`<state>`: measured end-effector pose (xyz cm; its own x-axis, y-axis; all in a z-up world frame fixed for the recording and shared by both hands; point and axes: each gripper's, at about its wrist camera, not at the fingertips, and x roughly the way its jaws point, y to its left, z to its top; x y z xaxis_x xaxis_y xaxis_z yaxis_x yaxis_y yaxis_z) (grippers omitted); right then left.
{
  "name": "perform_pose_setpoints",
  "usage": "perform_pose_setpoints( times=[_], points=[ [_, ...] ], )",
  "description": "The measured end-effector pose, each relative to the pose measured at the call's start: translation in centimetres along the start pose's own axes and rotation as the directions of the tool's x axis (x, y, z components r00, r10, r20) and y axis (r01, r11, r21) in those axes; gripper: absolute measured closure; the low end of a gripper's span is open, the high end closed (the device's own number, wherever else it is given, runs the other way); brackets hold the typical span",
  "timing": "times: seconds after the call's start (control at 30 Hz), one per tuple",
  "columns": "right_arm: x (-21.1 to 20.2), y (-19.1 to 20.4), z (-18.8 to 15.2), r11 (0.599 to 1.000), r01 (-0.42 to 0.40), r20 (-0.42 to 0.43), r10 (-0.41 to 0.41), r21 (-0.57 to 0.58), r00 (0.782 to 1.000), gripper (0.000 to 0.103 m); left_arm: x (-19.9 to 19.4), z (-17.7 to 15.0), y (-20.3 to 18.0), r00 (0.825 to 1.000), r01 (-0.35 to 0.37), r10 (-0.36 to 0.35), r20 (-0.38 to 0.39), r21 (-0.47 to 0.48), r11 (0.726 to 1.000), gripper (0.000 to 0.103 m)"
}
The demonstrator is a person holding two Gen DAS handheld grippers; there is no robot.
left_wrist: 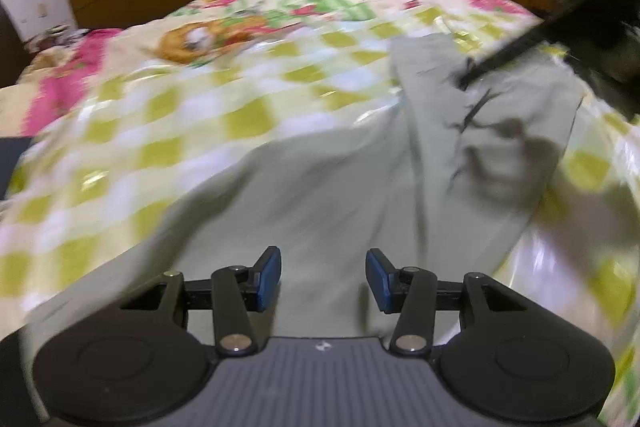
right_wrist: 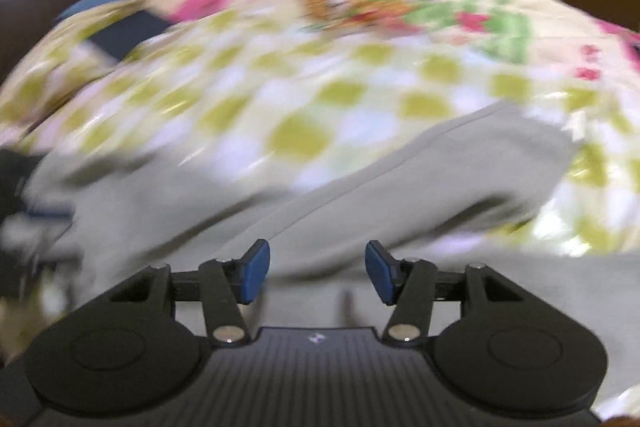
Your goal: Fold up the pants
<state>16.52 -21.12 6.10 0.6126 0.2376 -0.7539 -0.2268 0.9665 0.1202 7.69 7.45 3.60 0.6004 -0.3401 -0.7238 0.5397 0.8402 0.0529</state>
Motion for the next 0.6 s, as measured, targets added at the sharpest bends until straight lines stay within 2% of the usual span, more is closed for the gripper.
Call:
perform_pose_setpoints(
  times=[0.1,0.23,0.33,0.4,0.43,0.5,0.53,0.57,0.6],
  points=[
    [3.2,-3.9,3.8,0.987,0.045,0.016,-0.048,0.153,0.999,0.038,2.9,1.9,-2.4,0.998,0.048,-0.048,0.031,0.005,0.999,0.042],
    [9.5,-7.9,7.3,0.936,0.136,-0.014,-0.139,0.326,0.99,0.036,6.2,3.4,-4.5,0.999,0.038,-0.038,0.039,0.004,0.999,0.042],
    [14.0,-9.5,7.6,0.891,0.196,-0.078,-0.18,0.41,0.981,0.036,7.6,3.7,-5.5,0.999,0.013,-0.013,0.029,0.015,1.0,0.037],
    [14.8,-9.9,7.0,0.888,0.218,-0.06,-0.212,0.406,0.975,0.037,7.7,3.5,-6.0,1.0,-0.01,0.009,0.027,0.043,0.999,0.037],
    [14.7,-10.1,6.9,0.889,0.214,-0.048,-0.213,0.405,0.976,0.041,7.6,3.5,-6.2,1.0,-0.014,0.013,0.028,0.049,0.999,0.037],
    [14.0,-10.9,6.7,0.896,0.181,-0.031,-0.184,0.406,0.982,0.06,7.4,3.5,-6.1,1.0,-0.015,0.014,0.021,0.05,0.999,0.038],
    [13.2,-11.5,6.6,0.891,0.148,-0.023,-0.153,0.429,0.988,0.087,7.3,3.6,-6.0,1.0,-0.015,0.014,0.018,0.048,0.999,0.039],
    [12.1,-12.2,6.4,0.884,0.107,-0.004,-0.118,0.456,0.993,0.101,7.1,3.6,-5.9,1.0,-0.016,0.015,0.016,0.045,0.999,0.041],
    [10.7,-12.5,6.2,0.88,0.085,0.018,-0.105,0.466,0.994,0.101,7.1,3.7,-5.8,1.0,-0.016,0.015,0.013,0.044,0.999,0.041]
  ],
)
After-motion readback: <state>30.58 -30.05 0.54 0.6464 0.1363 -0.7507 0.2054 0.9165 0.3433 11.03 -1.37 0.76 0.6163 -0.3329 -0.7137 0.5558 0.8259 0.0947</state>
